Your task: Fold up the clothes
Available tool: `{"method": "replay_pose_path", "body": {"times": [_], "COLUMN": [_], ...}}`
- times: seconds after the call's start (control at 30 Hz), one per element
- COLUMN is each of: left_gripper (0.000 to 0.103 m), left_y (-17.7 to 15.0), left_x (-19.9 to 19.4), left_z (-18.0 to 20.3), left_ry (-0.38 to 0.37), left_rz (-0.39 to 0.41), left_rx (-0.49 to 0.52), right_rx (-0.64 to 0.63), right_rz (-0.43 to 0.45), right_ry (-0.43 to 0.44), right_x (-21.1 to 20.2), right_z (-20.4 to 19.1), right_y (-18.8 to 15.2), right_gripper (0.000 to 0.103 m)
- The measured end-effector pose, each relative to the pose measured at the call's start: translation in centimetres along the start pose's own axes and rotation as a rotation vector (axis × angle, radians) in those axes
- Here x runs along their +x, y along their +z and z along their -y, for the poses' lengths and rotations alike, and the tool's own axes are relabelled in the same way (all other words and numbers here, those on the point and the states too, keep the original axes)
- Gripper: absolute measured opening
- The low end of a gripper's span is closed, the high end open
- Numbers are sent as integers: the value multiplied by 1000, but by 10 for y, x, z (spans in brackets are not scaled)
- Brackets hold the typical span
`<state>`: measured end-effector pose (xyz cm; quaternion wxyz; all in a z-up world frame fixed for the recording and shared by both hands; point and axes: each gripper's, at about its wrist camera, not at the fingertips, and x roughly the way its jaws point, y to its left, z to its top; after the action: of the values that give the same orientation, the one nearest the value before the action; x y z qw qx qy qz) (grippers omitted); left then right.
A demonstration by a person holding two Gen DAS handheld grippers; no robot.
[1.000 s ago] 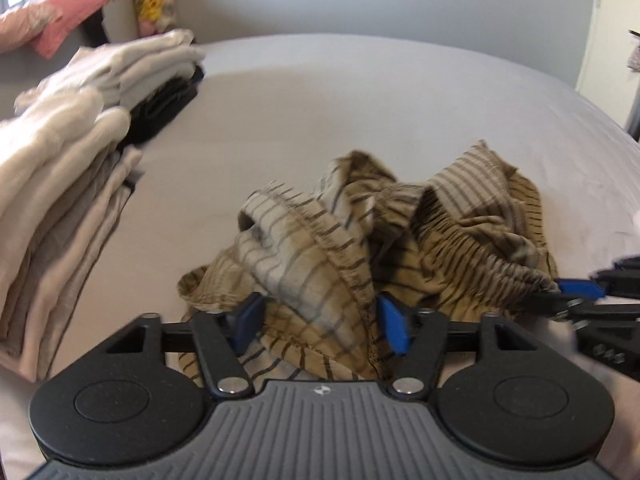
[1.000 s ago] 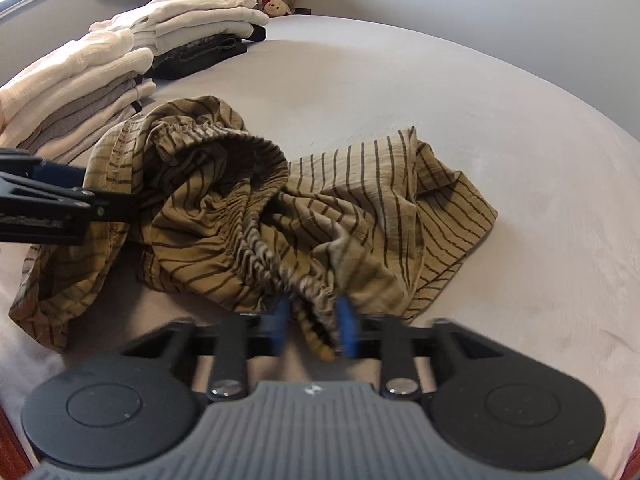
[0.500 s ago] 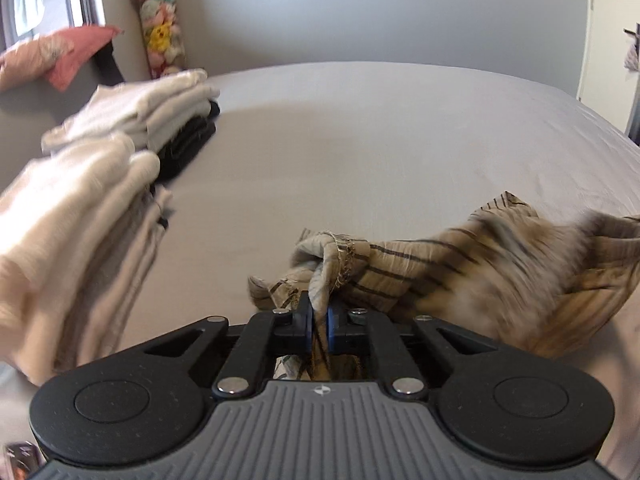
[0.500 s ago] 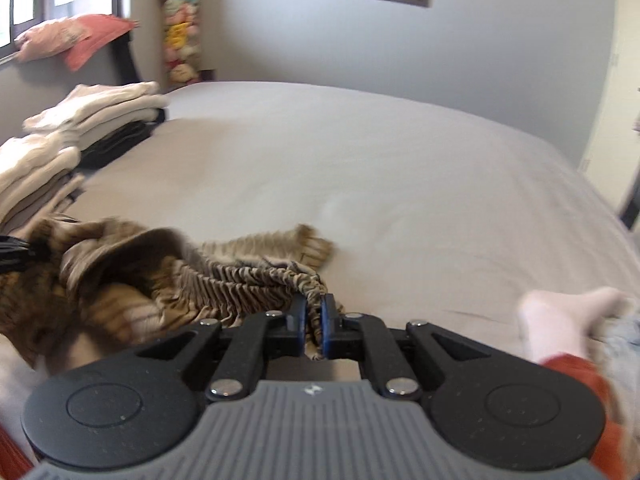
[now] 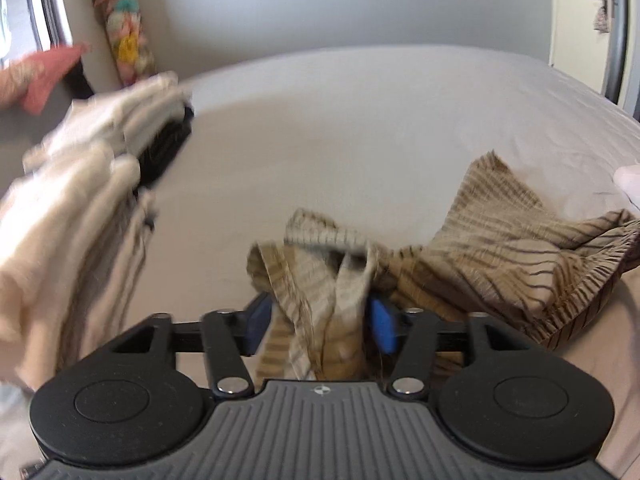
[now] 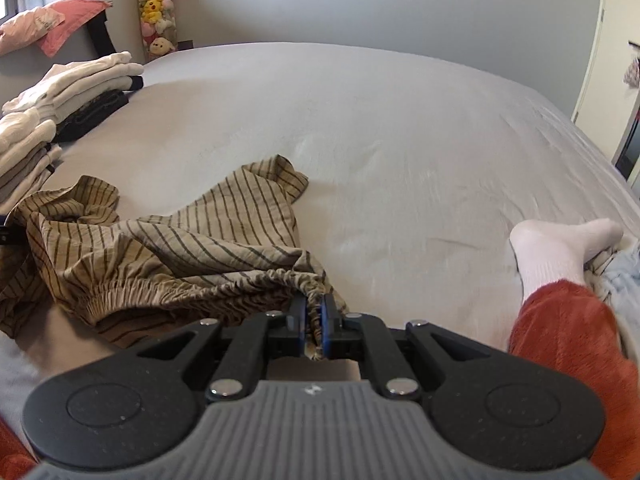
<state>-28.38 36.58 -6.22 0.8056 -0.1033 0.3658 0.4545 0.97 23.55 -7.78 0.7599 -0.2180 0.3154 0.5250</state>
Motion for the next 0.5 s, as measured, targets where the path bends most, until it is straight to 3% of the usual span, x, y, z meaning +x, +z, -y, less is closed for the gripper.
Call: {"method": "replay_pose_path", "body": {"times": [0.13, 0.27, 0.5], "left_gripper": [65, 66, 65], "left_y": [12, 13, -18], "left_x": [-16, -29, -23], "left_z": [16, 44, 86], "left_ry": [-29, -119, -250], "left_rz": [64, 78, 17], "left_rx": [88, 221, 316], "right_rx": [10, 23, 28], "right_rz": [9, 28, 49], "right_ry": [11, 32, 56], "right_x": [5, 7, 9], "right_z": [4, 9, 16], "right_y": [-4, -5, -5], "right_gripper": [8, 9, 9]}}
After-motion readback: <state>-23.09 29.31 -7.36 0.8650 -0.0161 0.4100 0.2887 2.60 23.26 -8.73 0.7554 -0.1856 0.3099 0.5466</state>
